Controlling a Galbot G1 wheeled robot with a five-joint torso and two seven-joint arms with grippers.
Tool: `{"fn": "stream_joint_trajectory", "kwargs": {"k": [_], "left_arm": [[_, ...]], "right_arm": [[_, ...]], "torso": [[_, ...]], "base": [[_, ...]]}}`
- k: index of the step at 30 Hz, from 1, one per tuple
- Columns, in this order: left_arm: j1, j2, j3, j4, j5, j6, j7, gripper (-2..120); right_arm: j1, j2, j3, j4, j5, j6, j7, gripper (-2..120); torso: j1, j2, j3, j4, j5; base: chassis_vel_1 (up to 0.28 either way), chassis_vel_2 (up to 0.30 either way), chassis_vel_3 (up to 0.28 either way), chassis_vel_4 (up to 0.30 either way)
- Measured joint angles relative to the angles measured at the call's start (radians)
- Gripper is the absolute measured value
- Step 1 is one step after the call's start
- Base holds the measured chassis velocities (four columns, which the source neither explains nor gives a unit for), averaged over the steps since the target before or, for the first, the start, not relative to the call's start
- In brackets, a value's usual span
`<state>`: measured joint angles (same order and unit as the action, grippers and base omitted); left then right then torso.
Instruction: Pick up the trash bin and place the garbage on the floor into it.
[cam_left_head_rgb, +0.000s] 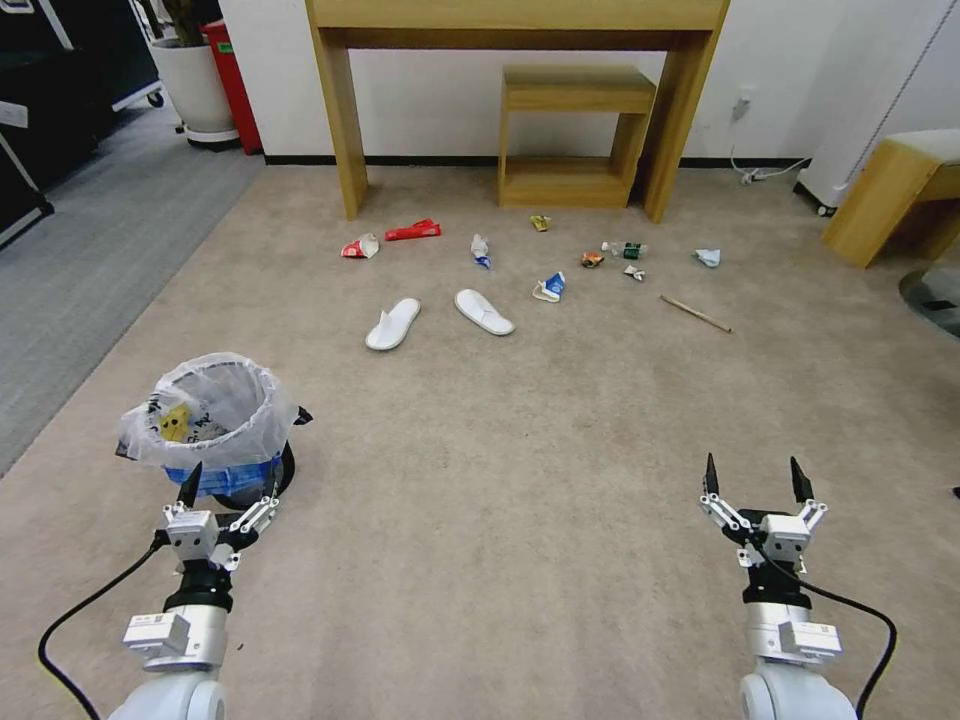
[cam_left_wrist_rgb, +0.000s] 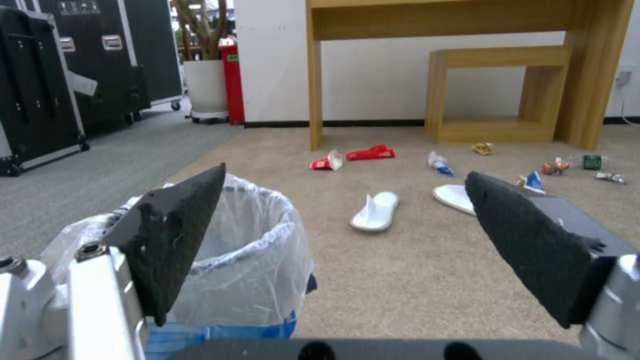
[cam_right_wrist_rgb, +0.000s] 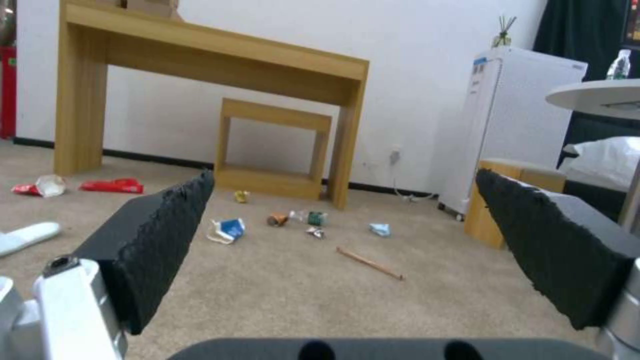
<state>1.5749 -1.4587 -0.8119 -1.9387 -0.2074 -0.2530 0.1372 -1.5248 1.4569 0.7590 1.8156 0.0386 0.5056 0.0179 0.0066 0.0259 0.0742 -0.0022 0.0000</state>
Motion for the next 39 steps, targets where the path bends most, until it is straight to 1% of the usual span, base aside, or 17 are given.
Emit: {"fn": "stream_joint_trajectory", "kwargs": {"k": [21, 25, 35, 38, 39], "left_arm": [[-0.002, 0.008, -0.001, -0.005, -0.011, 0.001, 0.000, 93], [-0.001, 0.008, -0.001, -0.005, -0.014, 0.002, 0.000, 93], [0.003, 0.003, 0.001, -0.011, -0.014, 0.003, 0.000, 93], [0.003, 0.003, 0.001, -0.013, -0.015, 0.003, 0.000, 92], [0.004, 0.003, 0.001, -0.015, -0.016, 0.003, 0.000, 91]], "right_arm": [[0.006, 0.002, -0.004, 0.004, -0.004, -0.007, 0.000, 100], [0.006, 0.003, -0.005, 0.004, -0.004, -0.007, -0.001, 100], [-0.001, 0.006, -0.003, 0.000, -0.005, 0.004, -0.007, 100], [-0.001, 0.005, -0.003, 0.000, -0.005, 0.005, -0.007, 100], [-0.001, 0.005, -0.003, 0.000, -0.004, 0.005, -0.007, 100]], "torso": [[0.000, 0.000, 0.000, 0.0000, 0.0000], [0.000, 0.000, 0.000, -0.0001, 0.0001], [0.000, 0.000, 0.000, 0.0000, 0.0002], [0.000, 0.000, 0.000, 0.0001, -0.0006], [0.000, 0.000, 0.000, 0.0000, 0.0007]], "base": [[0.000, 0.000, 0.000, 0.000], [0.066, 0.054, -0.070, -0.054], [0.190, 0.192, -0.187, -0.194], [0.272, 0.255, -0.241, -0.264], [0.283, 0.286, -0.277, -0.281]]}}
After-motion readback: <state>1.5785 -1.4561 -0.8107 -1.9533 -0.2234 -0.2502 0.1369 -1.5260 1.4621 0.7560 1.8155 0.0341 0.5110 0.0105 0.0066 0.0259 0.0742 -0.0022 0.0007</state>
